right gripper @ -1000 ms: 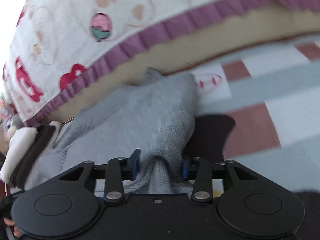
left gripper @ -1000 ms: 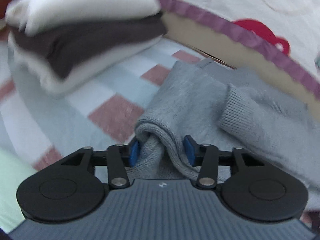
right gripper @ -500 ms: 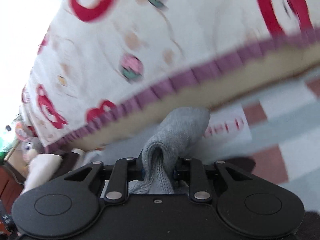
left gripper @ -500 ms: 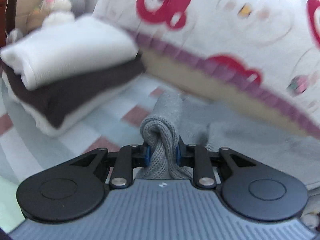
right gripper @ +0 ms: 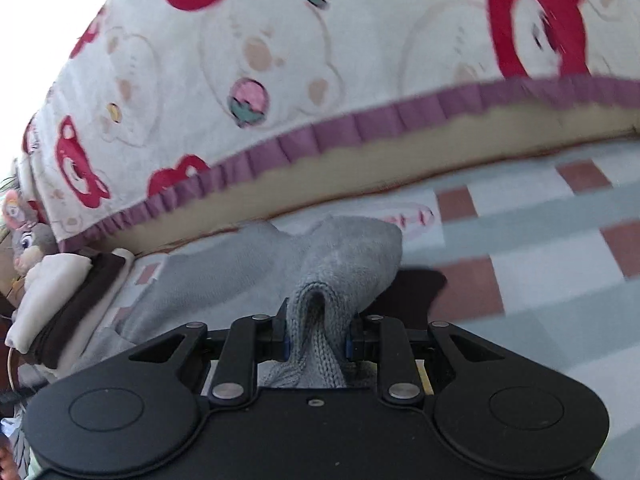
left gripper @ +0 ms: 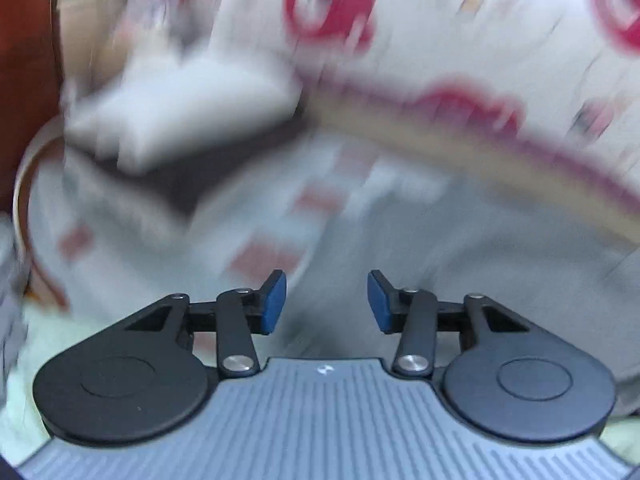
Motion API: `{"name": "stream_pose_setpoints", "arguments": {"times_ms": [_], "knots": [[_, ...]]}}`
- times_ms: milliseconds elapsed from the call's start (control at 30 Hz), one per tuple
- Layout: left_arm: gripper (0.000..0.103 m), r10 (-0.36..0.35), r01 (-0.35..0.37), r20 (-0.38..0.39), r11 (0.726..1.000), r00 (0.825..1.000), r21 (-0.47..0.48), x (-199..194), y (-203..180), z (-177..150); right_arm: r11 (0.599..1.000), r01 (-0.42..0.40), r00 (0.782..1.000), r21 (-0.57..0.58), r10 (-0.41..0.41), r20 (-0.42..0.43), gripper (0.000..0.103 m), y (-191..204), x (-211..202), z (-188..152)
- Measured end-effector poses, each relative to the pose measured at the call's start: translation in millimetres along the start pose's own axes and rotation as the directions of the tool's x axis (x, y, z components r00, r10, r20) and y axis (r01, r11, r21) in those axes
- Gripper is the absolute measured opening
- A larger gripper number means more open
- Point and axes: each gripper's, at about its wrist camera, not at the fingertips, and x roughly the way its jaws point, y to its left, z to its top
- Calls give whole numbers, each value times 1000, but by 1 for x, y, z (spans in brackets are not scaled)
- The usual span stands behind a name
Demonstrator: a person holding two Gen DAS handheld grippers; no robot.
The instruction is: Fold clothes
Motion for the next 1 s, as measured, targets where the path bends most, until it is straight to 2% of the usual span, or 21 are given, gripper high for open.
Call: {"name": "stream_pose_setpoints", "arguments": {"times_ms": [33,100,167,200,233,267,300,367,433,467,500,567,600,700,867,933,1000], "knots": [[48,-56,56,51,998,997,2,-10,-9,5,1000,-12,1000,-6,12,3,26,5,-2,4],[48,-224,225,61,974,973,-16,-10,-27,9,998,-41,999,-45,41,5,26,23,-6,15],[47,-364,363,-5,928,931,-84,10,-50,1,991,-71,997,-117,71,-5,26,51,-9,27],[47,-427,419,-44,899,903,-131,22,-62,-7,983,-93,996,-156,92,-10,26,68,-10,34],[47,-477,457,-90,871,874,-183,35,-74,-16,974,-117,993,-193,115,-19,26,85,-11,40],[43,-464,416,-195,876,864,-242,52,-83,-28,963,-145,989,-227,141,-33,26,104,-10,47],[34,-450,371,-286,882,846,-289,66,-92,-39,949,-175,985,-262,168,-49,26,123,-9,53],[34,-401,312,-339,906,851,-286,73,-99,-54,910,-241,971,-339,226,-84,26,164,-4,61],[34,-357,296,-319,928,878,-225,63,-102,-51,860,-314,949,-402,284,-134,26,206,4,64],[35,-336,280,-323,937,885,-209,59,-101,-46,836,-344,939,-428,305,-158,26,227,9,63],[36,-326,266,-329,940,886,-214,58,-97,-43,812,-370,929,-452,324,-178,26,246,13,62],[36,-340,258,-337,929,878,-266,55,-76,-32,771,-406,914,-491,351,-204,26,282,27,55],[36,-347,254,-337,923,875,-290,53,-63,-25,765,-419,908,-489,358,-219,26,297,38,52],[39,-332,249,-315,929,889,-275,38,-21,-6,784,-443,894,-435,354,-274,26,332,78,39],[39,-281,212,-280,944,918,-255,26,57,18,806,-427,885,-411,278,-375,26,361,146,-16],[39,-308,227,-235,921,922,-316,24,83,13,819,-430,873,-379,269,-407,26,364,159,-40],[39,-348,241,-226,886,910,-397,27,103,4,830,-436,863,-348,276,-423,26,368,162,-57]]}}
